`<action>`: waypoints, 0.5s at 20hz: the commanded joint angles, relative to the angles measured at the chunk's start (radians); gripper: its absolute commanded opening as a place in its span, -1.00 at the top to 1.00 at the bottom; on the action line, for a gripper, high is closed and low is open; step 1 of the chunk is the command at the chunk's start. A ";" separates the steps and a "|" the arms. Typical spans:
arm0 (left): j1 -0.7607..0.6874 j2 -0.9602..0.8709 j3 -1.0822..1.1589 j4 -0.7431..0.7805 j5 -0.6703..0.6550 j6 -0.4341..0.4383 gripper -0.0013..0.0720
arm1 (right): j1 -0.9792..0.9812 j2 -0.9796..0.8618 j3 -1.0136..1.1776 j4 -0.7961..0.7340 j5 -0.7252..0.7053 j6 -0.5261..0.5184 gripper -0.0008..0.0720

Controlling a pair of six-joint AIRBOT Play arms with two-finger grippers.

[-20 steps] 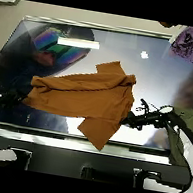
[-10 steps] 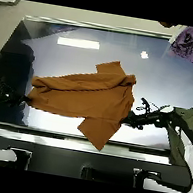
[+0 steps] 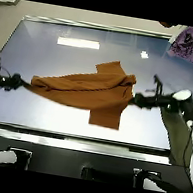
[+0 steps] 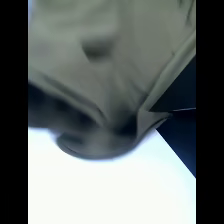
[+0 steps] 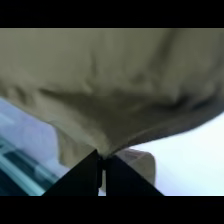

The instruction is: Fold the clothes and pants, and hang the long-sleeved shirts on hangers.

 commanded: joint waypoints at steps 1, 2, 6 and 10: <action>-0.097 0.050 0.222 -0.022 -0.011 -0.101 0.93 | 0.063 0.010 0.319 -0.127 -0.063 0.073 0.91; -0.116 0.063 0.308 -0.020 -0.011 -0.127 0.93 | 0.084 0.010 0.429 -0.197 -0.078 0.108 0.91; -0.134 0.122 0.713 0.042 -0.012 -0.260 0.92 | 0.106 0.019 0.910 -0.413 -0.045 0.198 0.91; -0.133 0.258 0.952 0.306 -0.021 -0.404 0.92 | 0.107 0.196 1.067 -0.535 -0.016 0.208 0.90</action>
